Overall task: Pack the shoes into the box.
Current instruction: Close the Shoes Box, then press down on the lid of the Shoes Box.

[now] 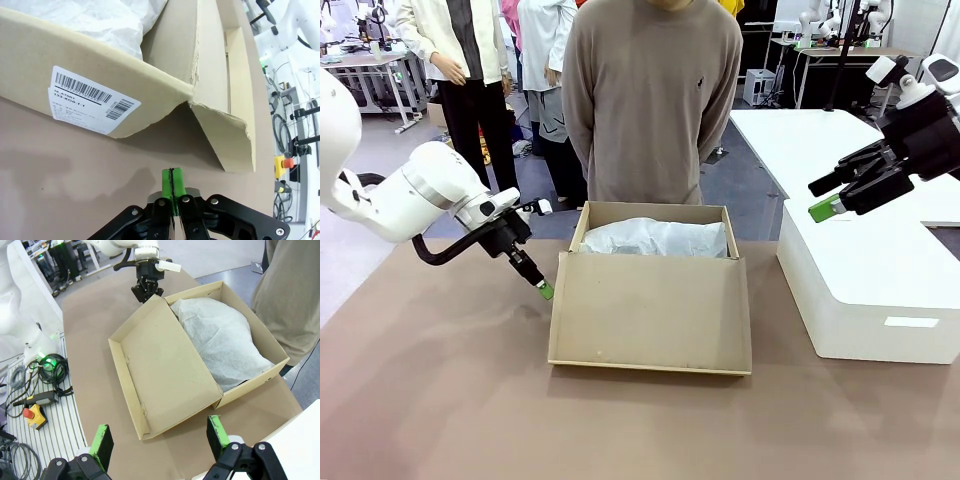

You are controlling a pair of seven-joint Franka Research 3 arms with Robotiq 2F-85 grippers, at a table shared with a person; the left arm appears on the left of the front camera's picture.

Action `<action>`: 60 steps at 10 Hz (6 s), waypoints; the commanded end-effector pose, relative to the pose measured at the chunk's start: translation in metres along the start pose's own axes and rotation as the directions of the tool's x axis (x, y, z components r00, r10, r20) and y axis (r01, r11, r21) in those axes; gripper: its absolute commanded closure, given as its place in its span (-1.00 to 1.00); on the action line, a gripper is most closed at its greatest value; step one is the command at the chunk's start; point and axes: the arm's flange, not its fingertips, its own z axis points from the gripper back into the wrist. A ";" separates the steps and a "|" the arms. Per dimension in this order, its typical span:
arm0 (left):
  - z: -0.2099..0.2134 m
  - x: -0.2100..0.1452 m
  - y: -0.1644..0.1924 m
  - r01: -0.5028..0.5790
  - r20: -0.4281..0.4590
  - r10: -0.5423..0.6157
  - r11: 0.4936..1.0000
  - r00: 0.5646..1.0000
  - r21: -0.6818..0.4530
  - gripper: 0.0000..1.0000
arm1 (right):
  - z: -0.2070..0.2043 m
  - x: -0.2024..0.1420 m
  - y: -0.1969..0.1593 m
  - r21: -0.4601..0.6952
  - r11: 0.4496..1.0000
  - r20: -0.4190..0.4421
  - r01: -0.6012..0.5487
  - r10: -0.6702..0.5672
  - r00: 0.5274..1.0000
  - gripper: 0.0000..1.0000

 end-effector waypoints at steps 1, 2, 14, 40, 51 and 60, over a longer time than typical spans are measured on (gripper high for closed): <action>-0.002 0.000 0.004 0.022 0.041 -0.020 0.999 0.999 -0.042 1.00 | -0.002 0.002 -0.003 0.008 1.000 0.037 -0.019 0.019 0.999 -1.00; -0.005 -0.001 0.005 0.021 0.050 -0.018 0.998 0.999 -0.059 1.00 | -0.002 0.002 -0.003 0.008 1.000 0.037 -0.019 0.019 0.999 -1.00; -0.034 0.005 0.004 0.036 0.025 -0.030 0.963 0.999 -0.268 1.00 | -0.002 0.002 -0.003 0.008 1.000 0.037 -0.019 0.019 0.999 -1.00; 0.055 0.055 -0.042 -0.133 0.350 0.140 0.990 0.926 -0.043 1.00 | -0.002 0.002 -0.003 0.008 1.000 0.037 -0.019 0.019 0.999 -1.00; 0.061 0.058 -0.033 -0.105 0.365 0.114 0.993 0.924 -0.045 1.00 | -0.002 0.002 -0.003 0.008 1.000 0.037 -0.019 0.019 0.999 -1.00; 0.125 0.057 -0.128 -0.058 0.059 0.038 0.912 0.998 0.406 -0.23 | -0.002 0.002 -0.003 0.008 1.000 0.037 -0.019 0.019 0.999 -1.00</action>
